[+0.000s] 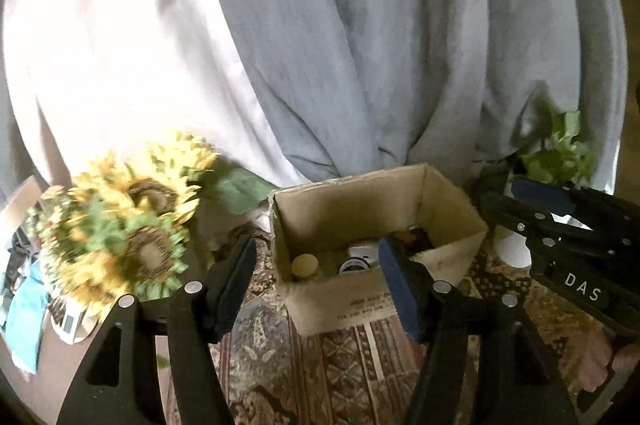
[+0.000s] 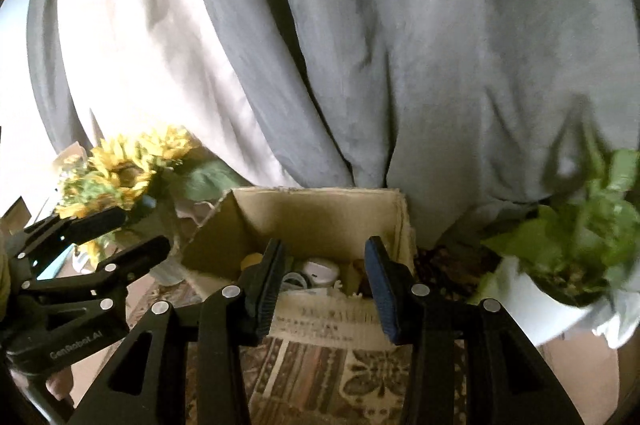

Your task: Organize rigid objects

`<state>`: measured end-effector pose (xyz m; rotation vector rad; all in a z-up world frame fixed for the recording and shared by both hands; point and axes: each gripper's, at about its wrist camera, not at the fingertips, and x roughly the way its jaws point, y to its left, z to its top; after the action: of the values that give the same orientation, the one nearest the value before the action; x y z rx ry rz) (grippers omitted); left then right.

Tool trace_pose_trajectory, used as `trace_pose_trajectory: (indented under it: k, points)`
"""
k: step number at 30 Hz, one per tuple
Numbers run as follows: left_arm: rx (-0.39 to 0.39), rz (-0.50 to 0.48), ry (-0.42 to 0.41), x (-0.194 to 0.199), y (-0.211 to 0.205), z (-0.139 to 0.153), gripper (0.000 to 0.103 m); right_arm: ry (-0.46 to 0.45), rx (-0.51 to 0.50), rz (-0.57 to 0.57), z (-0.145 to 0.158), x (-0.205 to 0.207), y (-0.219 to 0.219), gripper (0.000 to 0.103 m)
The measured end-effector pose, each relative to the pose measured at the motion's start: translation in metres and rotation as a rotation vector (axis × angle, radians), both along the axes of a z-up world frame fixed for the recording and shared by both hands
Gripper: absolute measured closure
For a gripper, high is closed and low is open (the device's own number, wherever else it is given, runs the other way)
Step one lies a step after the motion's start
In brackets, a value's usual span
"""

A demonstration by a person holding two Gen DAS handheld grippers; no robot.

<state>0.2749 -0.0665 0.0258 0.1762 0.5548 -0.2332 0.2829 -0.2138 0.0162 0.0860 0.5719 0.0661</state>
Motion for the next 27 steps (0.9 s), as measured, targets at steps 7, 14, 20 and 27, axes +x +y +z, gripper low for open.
trace_pose_trajectory:
  k: [7,14,20,27]
  points:
    - [-0.024,0.016,-0.072,-0.065,0.013,0.022,0.031,-0.046,0.002,-0.029,0.023,-0.061,0.008,0.060]
    - [-0.041,0.030,-0.114,-0.123,0.024,0.032,0.019,-0.057,0.002,-0.065,0.036,-0.120,0.017,0.050]
    - [-0.048,0.072,-0.163,-0.165,0.035,0.038,0.007,-0.087,-0.032,-0.114,0.047,-0.166,0.027,0.029]
    - [-0.045,0.113,-0.199,-0.204,0.047,0.039,0.000,-0.074,-0.042,-0.136,0.047,-0.201,0.038,0.017]
